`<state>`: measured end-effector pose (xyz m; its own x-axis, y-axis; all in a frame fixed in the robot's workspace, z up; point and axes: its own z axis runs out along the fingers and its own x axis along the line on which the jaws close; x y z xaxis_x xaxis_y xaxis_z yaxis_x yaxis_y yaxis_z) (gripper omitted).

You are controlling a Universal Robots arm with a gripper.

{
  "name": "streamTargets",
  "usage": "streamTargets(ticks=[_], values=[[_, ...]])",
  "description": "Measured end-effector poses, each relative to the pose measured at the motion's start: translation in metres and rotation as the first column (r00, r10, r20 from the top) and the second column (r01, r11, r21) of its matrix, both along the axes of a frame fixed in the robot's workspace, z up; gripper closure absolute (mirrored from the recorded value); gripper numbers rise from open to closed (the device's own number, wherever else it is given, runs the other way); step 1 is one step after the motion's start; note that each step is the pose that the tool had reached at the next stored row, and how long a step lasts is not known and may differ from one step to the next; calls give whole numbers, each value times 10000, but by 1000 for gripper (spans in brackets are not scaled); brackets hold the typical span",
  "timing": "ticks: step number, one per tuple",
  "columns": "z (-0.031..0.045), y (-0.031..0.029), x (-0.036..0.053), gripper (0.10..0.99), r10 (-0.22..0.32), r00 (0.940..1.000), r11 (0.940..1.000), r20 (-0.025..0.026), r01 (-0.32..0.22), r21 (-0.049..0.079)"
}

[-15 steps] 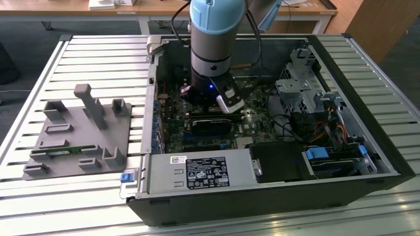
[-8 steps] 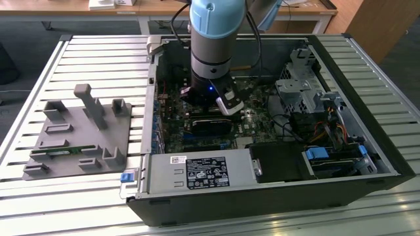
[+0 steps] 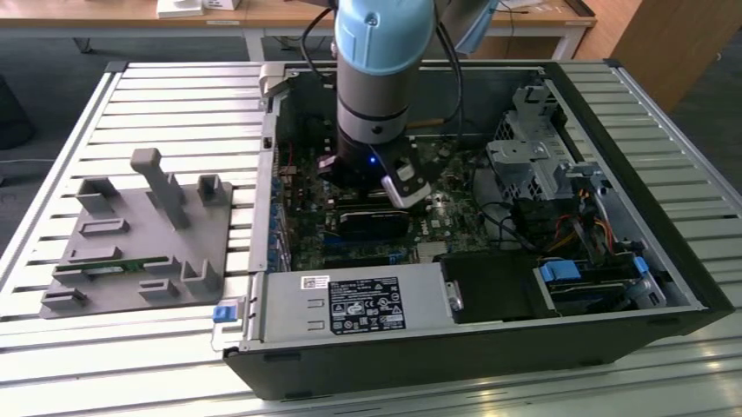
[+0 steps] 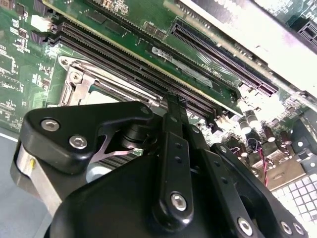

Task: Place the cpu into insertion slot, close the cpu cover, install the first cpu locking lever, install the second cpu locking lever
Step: 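Install the second cpu locking lever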

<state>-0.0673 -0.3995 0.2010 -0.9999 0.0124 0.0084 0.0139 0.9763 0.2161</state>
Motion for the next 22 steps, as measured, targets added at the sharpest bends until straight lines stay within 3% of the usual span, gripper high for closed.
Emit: streamTargets(ticks=[9, 22], values=[[-28, -19, -19, 980, 0, 10000, 9988, 0, 0, 496], [-81, -36, -28, 980, 1, 10000, 9969, -1, 0, 781]])
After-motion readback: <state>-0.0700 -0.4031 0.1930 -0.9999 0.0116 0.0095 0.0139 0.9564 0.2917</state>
